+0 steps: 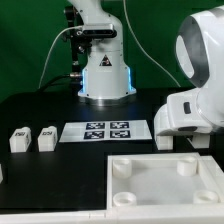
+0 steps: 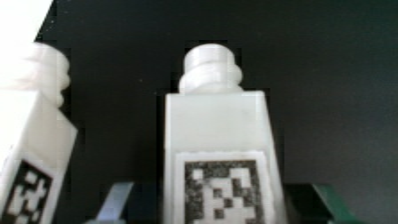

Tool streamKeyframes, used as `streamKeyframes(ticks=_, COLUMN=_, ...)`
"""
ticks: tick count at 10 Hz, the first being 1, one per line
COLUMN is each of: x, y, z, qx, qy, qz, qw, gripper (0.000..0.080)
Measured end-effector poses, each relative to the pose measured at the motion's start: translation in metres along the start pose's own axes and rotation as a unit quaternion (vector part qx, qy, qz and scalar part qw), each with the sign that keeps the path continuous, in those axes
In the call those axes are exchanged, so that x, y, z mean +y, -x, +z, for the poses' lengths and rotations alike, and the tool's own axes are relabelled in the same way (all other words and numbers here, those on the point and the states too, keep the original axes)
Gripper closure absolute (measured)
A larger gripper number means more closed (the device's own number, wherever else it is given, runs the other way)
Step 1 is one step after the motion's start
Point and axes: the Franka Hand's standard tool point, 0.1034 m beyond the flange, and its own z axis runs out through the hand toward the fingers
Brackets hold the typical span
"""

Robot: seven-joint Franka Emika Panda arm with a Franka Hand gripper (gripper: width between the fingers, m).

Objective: Assemble one leg

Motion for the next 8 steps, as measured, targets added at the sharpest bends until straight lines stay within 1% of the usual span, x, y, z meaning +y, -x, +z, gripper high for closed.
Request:
streamKeyframes(ticks=2, x=0.017, y=0.002, z=-0.040, qx=0.033, qy=-0.009, qz=-0.026, qw=0.999, gripper=0.0509)
streamKeyframes(ticks=3, x=0.022, y=0.002, z=-0.060, qx=0.059, qy=-0.013, qz=-0.036, qw=0.998, gripper=0.0509)
streamKeyframes(ticks=4, x=0.028, y=-0.001, z=-0.083, qx=0.117, qy=-0.019, qz=-0.046, qw=0.992, gripper=0.0509)
streamKeyframes(ticks=5, x=0.036, y=0.000, z=-0.108, qx=0.188, qy=-0.024, qz=-0.045, qw=0.981, gripper=0.0509)
streamKeyframes(ticks=6, x=0.041, y=0.002, z=-0.125, qx=0.241, qy=-0.026, qz=-0.043, qw=0.969, gripper=0.0509)
streamKeyframes(ticks=7, x=0.042, y=0.002, z=-0.136, qx=0.274, qy=-0.027, qz=-0.044, qw=0.960, gripper=0.0509)
streamKeyframes(ticks=8, x=0.041, y=-0.005, z=-0.142, qx=0.328, qy=-0.030, qz=-0.043, qw=0.943, gripper=0.0509)
